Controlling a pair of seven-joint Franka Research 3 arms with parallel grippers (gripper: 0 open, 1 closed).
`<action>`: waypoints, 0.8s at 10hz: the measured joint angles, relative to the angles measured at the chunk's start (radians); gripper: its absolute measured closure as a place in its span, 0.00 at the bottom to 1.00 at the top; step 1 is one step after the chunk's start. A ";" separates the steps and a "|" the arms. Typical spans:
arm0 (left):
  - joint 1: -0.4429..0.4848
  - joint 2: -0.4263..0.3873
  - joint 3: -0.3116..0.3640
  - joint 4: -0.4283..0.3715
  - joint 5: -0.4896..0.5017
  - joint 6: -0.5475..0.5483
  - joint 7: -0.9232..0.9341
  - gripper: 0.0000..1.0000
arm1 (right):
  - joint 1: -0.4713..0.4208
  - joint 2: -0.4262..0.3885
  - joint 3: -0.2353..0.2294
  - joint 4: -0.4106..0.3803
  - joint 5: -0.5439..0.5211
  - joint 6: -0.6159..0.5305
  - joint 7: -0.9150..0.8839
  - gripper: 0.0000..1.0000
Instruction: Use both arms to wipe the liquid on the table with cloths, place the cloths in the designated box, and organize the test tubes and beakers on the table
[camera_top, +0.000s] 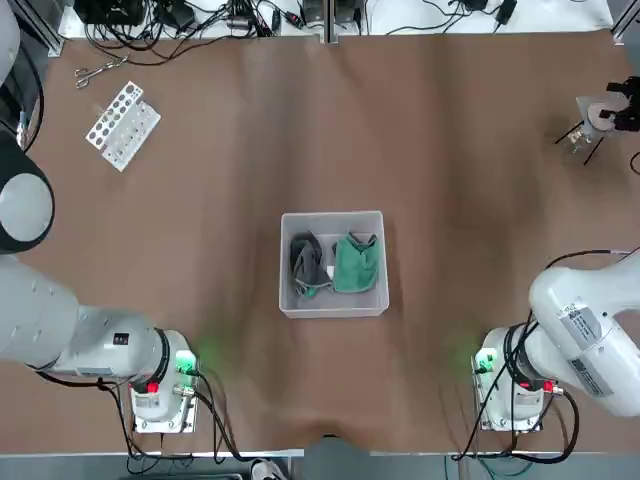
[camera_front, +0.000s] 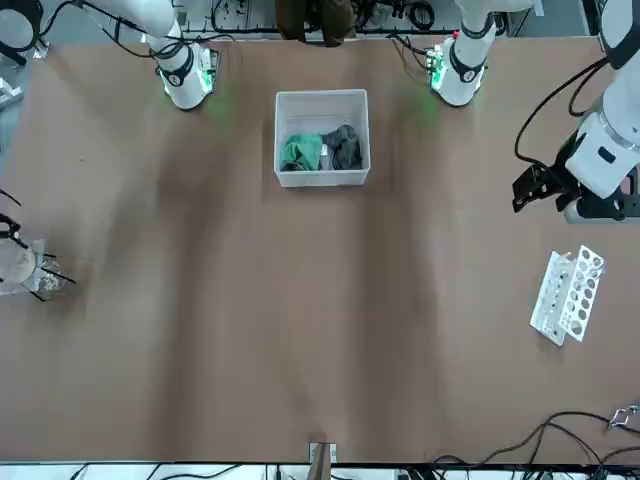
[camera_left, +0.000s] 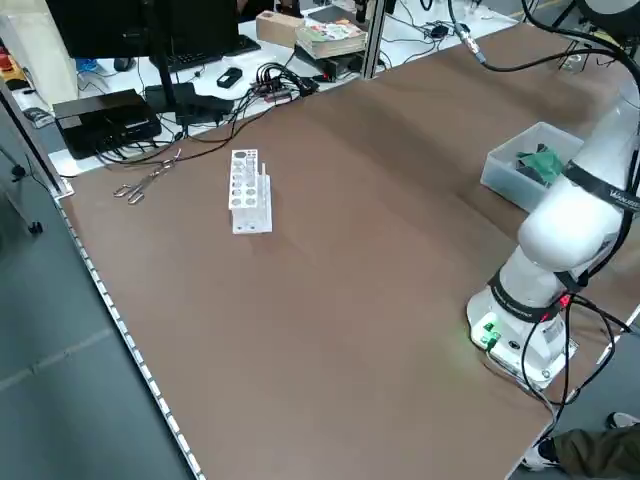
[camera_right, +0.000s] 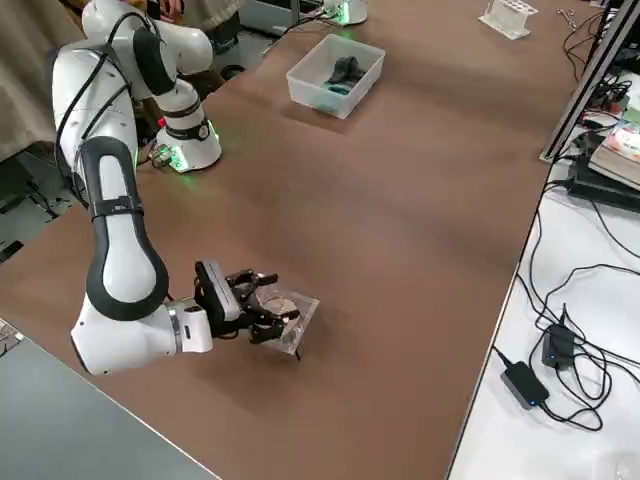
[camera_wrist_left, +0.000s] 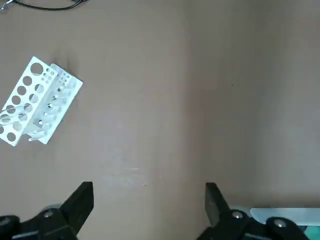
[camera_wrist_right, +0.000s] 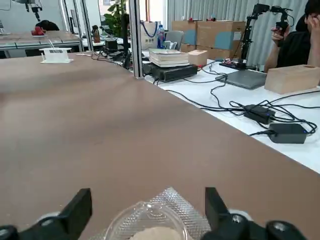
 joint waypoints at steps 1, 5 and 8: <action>0.000 0.000 0.000 0.000 0.000 0.000 0.000 0.01 | -0.002 0.000 0.000 0.001 -0.001 -0.016 0.000 0.01; 0.001 0.000 0.000 0.000 0.000 0.000 0.000 0.01 | -0.055 -0.022 0.005 0.041 -0.110 -0.093 0.103 0.00; 0.001 0.000 0.000 0.000 0.000 0.001 0.000 0.01 | -0.068 -0.118 0.013 0.063 -0.148 -0.143 0.215 0.00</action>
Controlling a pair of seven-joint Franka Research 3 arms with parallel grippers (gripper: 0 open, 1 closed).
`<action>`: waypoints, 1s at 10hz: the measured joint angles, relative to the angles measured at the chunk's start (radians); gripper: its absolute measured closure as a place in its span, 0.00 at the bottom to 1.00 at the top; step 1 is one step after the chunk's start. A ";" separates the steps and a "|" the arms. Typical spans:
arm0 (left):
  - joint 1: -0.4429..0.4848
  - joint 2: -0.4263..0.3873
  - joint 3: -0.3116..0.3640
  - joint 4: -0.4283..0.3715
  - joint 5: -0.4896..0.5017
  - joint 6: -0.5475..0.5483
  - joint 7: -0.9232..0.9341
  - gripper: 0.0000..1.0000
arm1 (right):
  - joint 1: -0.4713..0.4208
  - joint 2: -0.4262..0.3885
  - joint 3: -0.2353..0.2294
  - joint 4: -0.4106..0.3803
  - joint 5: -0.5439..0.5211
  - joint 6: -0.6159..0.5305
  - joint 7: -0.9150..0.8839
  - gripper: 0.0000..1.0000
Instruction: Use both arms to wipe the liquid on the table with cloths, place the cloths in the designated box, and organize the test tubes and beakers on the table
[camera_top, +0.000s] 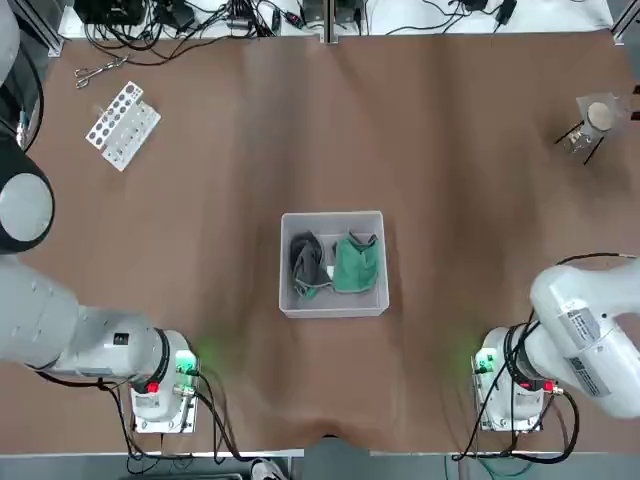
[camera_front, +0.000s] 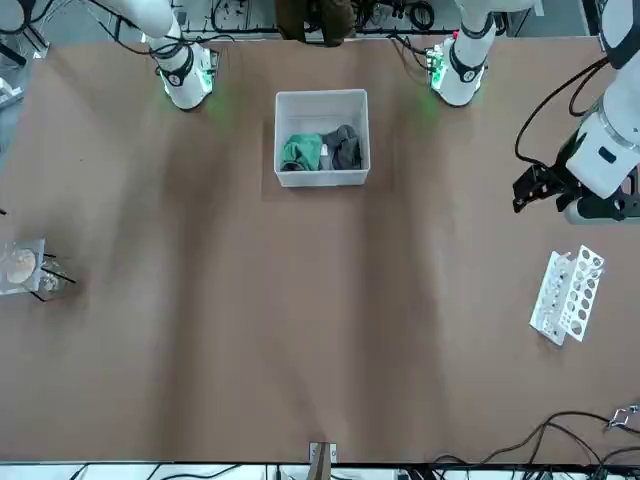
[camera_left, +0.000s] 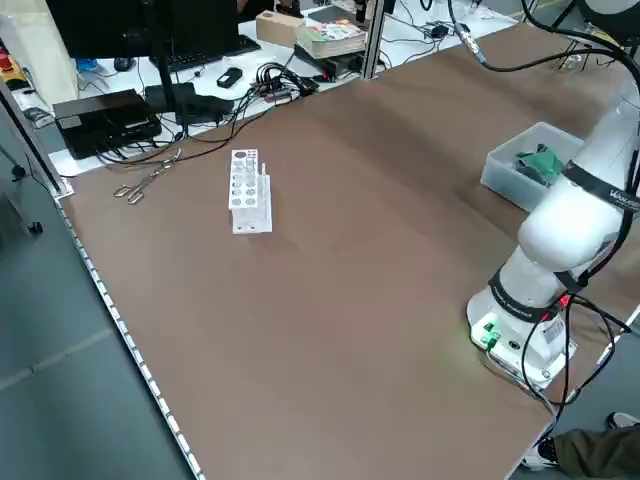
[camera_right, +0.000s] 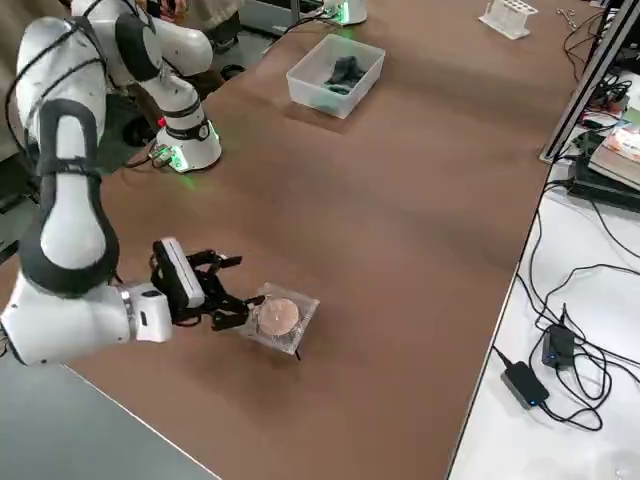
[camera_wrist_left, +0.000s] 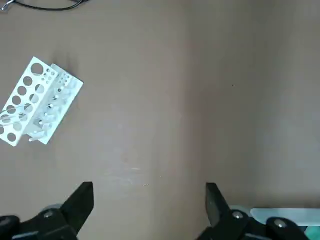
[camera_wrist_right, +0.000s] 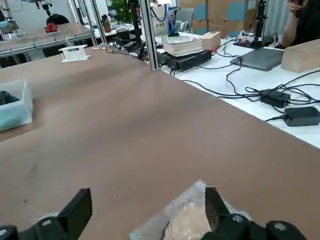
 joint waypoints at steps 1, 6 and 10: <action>0.000 0.000 0.000 0.000 0.000 0.000 0.000 0.01 | 0.006 -0.047 0.005 0.000 -0.006 -0.014 0.045 0.00; 0.002 0.000 0.000 0.000 0.000 0.001 0.000 0.01 | 0.096 -0.120 0.011 0.000 -0.023 -0.017 0.189 0.00; 0.003 0.001 0.000 0.000 0.000 0.001 0.000 0.01 | 0.335 -0.277 -0.018 -0.006 -0.146 -0.008 0.480 0.00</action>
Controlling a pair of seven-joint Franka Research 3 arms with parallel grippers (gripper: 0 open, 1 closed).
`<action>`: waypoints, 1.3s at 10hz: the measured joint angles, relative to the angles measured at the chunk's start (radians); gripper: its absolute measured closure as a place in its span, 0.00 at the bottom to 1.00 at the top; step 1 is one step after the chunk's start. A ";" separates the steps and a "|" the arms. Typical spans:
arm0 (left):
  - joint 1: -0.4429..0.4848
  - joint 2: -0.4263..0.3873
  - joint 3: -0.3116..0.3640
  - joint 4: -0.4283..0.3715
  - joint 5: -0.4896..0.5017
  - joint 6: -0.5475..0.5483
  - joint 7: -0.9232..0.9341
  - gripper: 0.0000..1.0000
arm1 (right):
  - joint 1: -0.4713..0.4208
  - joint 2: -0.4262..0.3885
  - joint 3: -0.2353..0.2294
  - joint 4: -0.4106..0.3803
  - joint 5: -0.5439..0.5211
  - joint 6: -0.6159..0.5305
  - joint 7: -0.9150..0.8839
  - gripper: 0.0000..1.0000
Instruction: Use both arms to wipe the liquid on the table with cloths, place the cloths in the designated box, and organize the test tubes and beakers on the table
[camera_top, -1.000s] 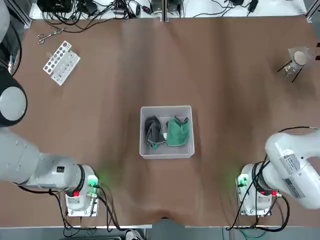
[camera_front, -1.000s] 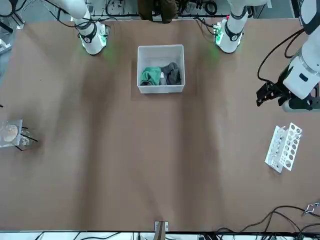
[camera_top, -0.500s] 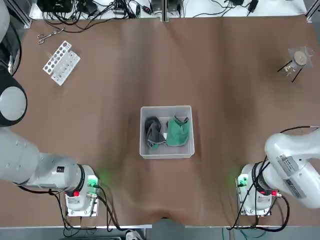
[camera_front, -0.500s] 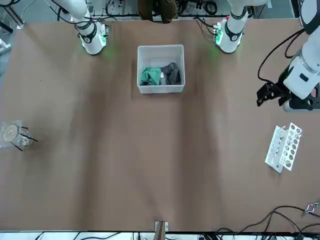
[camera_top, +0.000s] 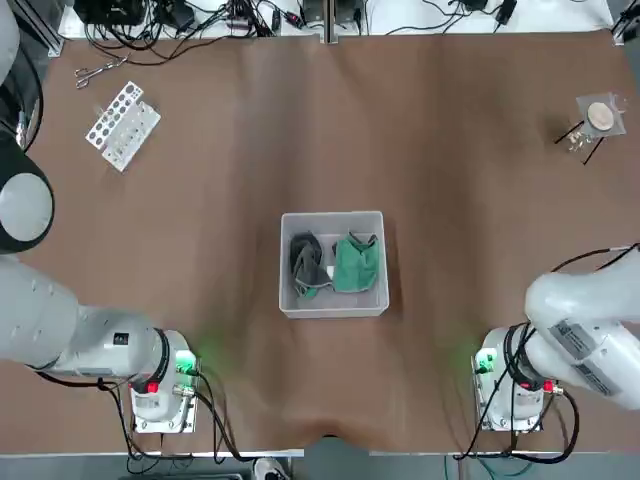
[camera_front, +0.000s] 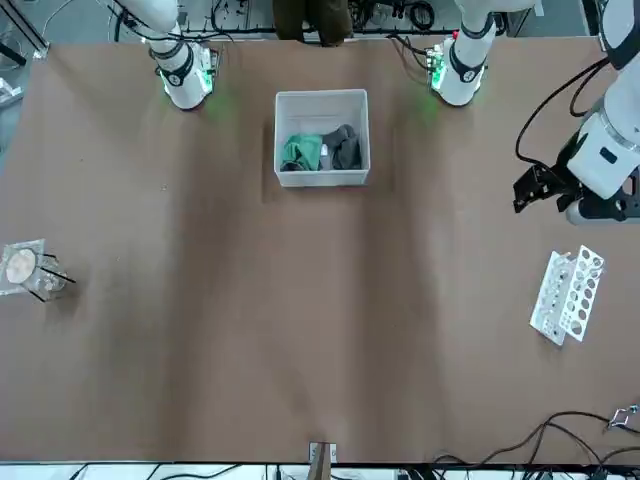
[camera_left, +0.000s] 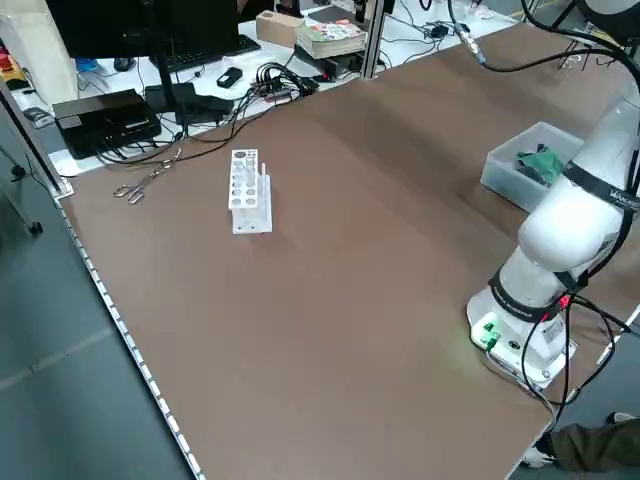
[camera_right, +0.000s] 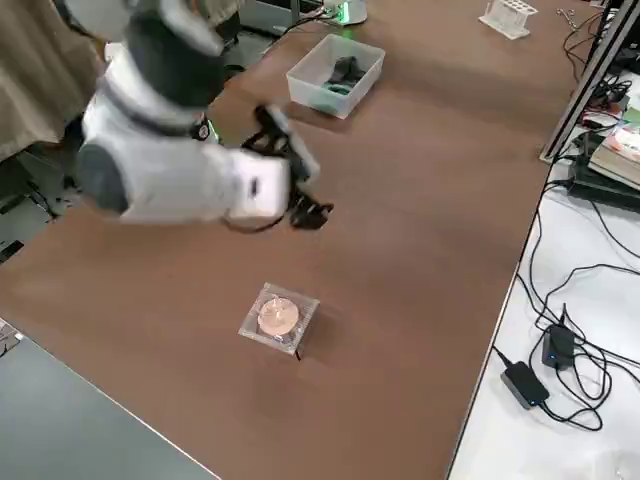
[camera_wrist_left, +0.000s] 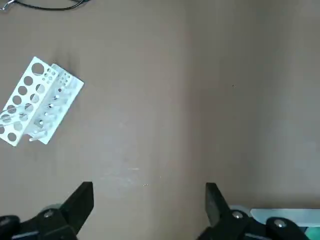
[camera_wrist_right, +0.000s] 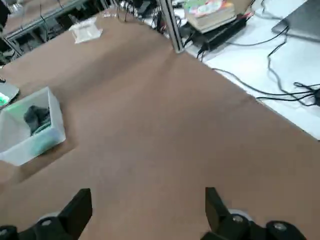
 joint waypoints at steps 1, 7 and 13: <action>0.000 0.000 0.000 0.001 0.000 0.002 0.000 0.01 | 0.060 -0.020 -0.003 -0.004 -0.029 0.024 0.086 0.00; 0.005 0.000 0.004 0.006 0.000 0.004 0.015 0.01 | 0.403 -0.111 -0.049 -0.009 -0.360 0.171 0.618 0.00; 0.016 0.000 0.004 0.006 -0.001 0.004 0.031 0.01 | 0.587 -0.269 -0.072 -0.156 -0.682 0.216 1.461 0.00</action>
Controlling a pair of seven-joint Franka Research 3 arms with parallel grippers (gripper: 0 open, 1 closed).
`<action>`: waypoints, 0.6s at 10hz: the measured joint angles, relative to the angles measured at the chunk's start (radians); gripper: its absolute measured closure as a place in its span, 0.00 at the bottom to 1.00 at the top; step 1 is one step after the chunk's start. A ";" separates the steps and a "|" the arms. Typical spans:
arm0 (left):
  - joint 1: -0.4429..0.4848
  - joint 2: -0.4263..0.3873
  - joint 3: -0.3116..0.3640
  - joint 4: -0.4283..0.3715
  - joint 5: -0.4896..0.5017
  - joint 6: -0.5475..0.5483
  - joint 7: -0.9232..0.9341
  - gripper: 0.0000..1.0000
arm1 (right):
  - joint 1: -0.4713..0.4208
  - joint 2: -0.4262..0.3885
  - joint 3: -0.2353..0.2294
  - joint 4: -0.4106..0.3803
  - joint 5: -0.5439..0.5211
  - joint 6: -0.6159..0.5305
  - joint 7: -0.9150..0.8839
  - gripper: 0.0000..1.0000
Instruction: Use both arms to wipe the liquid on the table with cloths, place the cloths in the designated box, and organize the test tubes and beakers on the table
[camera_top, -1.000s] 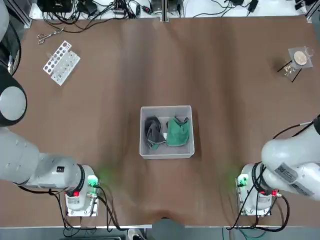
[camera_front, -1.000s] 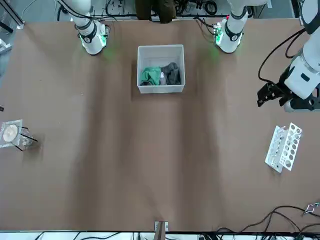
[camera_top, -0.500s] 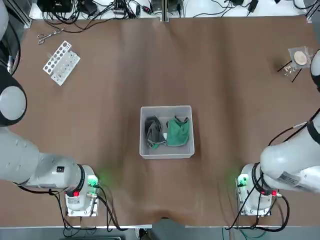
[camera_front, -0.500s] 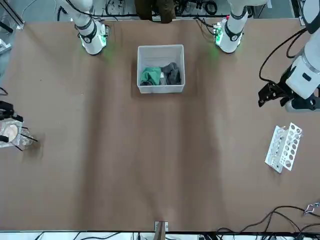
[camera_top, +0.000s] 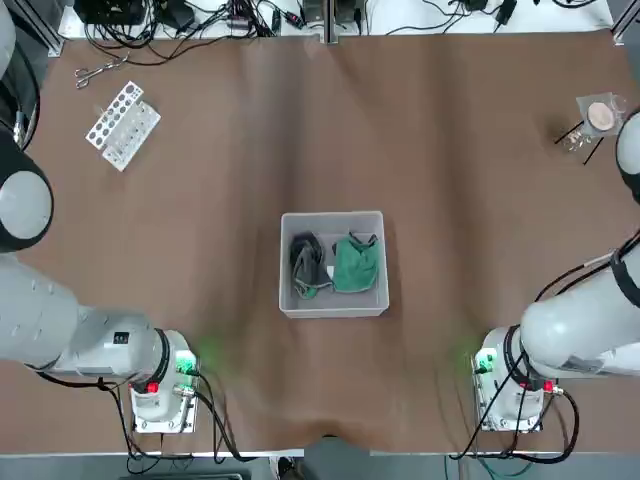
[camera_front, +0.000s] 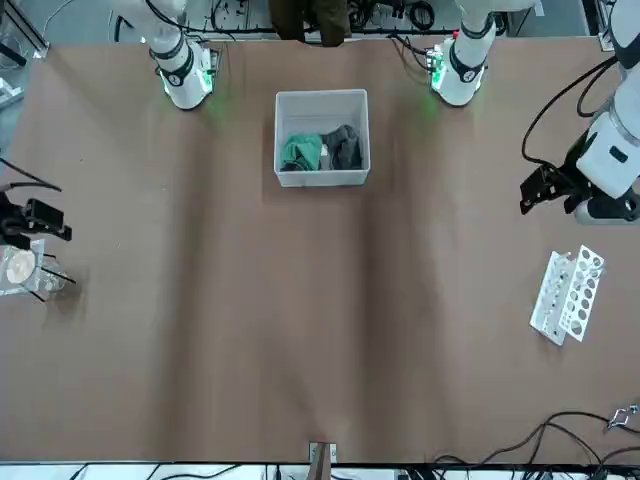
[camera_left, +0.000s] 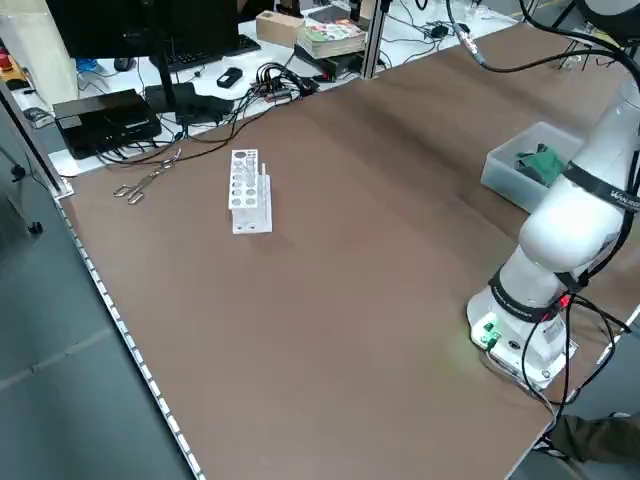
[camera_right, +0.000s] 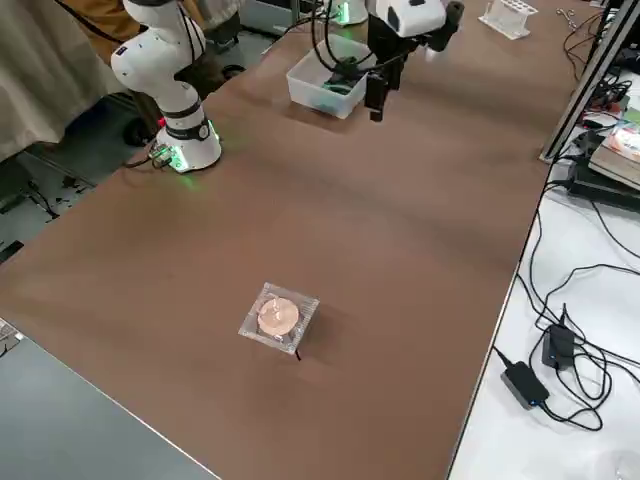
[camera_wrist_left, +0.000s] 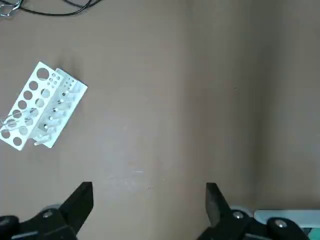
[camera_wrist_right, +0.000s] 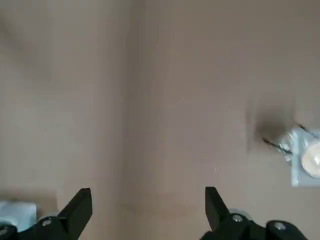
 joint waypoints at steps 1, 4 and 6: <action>0.002 0.000 0.000 0.000 0.000 0.000 0.008 0.01 | -0.001 -0.038 -0.004 -0.041 -0.037 0.005 0.085 0.00; 0.024 0.000 0.001 0.000 0.000 0.000 0.027 0.00 | -0.001 -0.092 -0.004 -0.101 -0.061 0.032 0.153 0.00; 0.033 -0.004 0.001 -0.003 0.000 -0.004 0.036 0.01 | -0.001 -0.085 -0.004 -0.184 -0.061 0.158 0.161 0.00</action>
